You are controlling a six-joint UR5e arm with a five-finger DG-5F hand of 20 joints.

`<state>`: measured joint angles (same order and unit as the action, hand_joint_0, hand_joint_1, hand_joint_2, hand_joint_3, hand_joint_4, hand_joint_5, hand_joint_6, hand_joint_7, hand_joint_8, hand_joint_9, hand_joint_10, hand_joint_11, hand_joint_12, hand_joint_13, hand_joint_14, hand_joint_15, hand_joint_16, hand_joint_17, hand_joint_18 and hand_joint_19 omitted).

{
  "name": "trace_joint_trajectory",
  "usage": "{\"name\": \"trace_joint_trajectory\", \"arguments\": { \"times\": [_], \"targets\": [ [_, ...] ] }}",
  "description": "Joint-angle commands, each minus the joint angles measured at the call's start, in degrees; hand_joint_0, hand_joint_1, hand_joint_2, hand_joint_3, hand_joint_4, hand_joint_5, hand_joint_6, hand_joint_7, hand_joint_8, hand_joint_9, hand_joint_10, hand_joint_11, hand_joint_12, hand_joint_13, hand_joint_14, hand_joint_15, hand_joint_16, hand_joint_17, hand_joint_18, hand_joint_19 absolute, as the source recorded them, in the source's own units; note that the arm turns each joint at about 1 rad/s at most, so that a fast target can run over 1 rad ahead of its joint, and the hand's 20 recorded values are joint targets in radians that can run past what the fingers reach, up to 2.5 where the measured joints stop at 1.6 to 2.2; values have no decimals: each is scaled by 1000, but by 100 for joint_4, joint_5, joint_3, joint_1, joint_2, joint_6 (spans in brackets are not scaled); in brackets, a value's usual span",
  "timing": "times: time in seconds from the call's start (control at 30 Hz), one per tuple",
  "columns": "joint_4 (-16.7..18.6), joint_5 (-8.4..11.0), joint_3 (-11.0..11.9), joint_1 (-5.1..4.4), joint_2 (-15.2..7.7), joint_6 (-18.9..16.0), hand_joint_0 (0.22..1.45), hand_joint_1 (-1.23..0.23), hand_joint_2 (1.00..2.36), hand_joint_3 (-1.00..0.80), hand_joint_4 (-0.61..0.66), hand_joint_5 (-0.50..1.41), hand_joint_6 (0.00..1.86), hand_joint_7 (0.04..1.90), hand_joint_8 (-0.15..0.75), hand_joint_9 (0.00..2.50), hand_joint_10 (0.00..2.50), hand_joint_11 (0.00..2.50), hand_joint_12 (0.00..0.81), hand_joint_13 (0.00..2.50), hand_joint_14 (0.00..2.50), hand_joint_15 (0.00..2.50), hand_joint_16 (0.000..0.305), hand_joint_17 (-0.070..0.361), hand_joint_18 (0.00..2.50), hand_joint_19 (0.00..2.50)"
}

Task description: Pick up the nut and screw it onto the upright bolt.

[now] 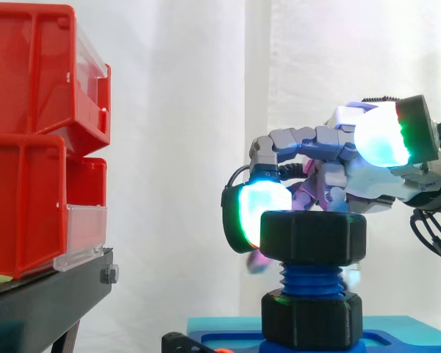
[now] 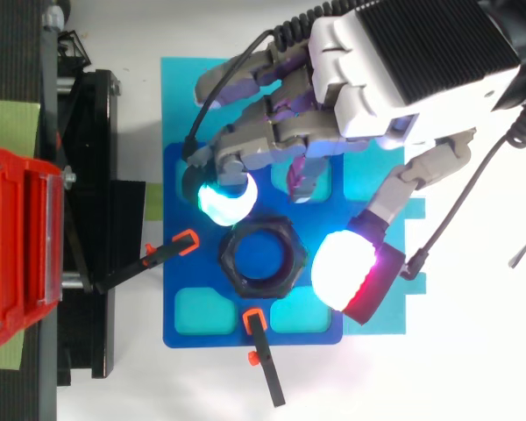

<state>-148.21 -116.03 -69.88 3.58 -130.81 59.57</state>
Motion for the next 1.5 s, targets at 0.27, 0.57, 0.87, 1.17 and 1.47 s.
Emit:
{"name": "trace_joint_trajectory", "arguments": {
  "times": [0.27,0.57,0.87,1.17,1.47],
  "targets": [
    [-23,-192,79,134,12,-7,493,-226,1000,-500,79,88,591,1268,229,1864,5,176,160,1305,0,0,5,10,915,23],
    [-682,-323,800,169,12,-7,484,-197,1000,-500,149,29,504,1327,299,1641,7,203,217,1190,0,30,14,31,712,0],
    [-806,-323,1090,125,12,-7,455,-184,1000,-500,121,-159,502,746,244,1062,0,0,293,680,0,0,33,75,374,4],
    [-603,-288,1116,2,-15,-7,434,-82,1000,-500,-1,-247,500,521,152,125,0,0,315,0,0,0,42,95,0,0],
    [-445,19,747,-217,-59,-16,427,-33,1000,-500,-12,-264,500,517,134,0,0,0,315,0,0,0,47,105,0,0]
  ]
}}
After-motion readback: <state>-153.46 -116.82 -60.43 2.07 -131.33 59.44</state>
